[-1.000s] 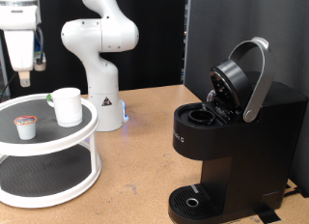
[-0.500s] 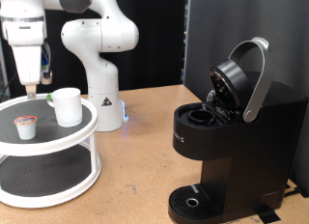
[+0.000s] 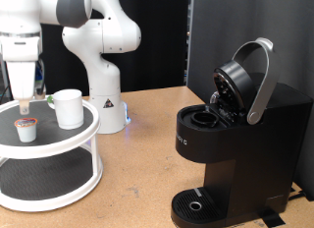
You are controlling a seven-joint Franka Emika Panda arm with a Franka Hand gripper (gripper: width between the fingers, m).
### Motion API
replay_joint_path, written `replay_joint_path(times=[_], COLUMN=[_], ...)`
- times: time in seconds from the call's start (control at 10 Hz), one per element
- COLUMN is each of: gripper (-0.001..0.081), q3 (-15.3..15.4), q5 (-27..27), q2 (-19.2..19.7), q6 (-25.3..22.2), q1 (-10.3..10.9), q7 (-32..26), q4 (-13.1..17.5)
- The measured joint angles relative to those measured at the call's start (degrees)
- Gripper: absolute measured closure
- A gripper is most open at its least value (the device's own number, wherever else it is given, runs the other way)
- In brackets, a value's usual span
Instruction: Make a cup of coffee with the keurig machine
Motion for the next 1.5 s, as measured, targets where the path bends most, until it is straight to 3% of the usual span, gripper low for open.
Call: replay_joint_path(times=[0.4, 1.0, 1.5], gripper=[0.0001, 0.0001, 0.0031], q3=[-0.61, -1.67, -1.67], q5=[-0.09, -0.34, -0.34], q2=[3.81, 4.43, 5.47], q6=[4.59, 9.06, 9.94], q1=[-0.46, -0.57, -0.61], q7=[-0.01, -0.39, -0.37], q4=[-1.10, -4.56, -4.97])
